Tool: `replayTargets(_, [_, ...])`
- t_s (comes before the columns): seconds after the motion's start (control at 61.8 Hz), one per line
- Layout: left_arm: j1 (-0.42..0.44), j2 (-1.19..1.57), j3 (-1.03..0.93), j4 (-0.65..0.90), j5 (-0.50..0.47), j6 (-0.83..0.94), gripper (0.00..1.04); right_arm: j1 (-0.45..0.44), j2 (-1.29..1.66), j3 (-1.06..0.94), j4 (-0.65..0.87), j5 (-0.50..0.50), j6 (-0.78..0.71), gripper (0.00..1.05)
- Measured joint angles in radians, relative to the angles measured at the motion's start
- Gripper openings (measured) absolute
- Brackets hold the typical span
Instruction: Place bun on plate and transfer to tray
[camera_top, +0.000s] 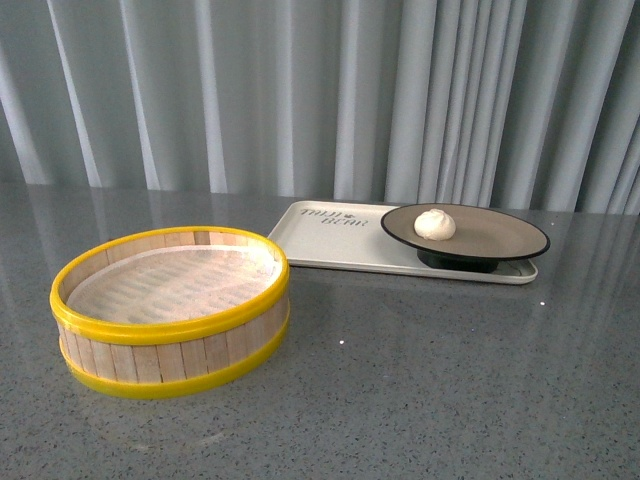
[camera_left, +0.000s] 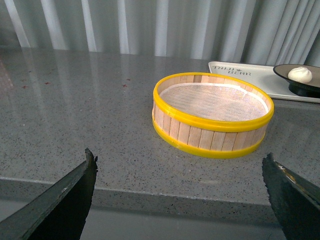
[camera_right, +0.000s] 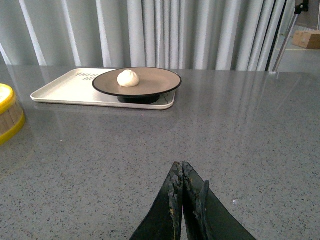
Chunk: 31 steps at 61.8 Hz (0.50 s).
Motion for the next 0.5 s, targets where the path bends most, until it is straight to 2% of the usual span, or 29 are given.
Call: replayTargets(0.501, [0.0,0.0,0.0,0.0,0.0,0.0,0.98,0.0,-0.153,0.0,-0.152,0.0,0.0,0.02])
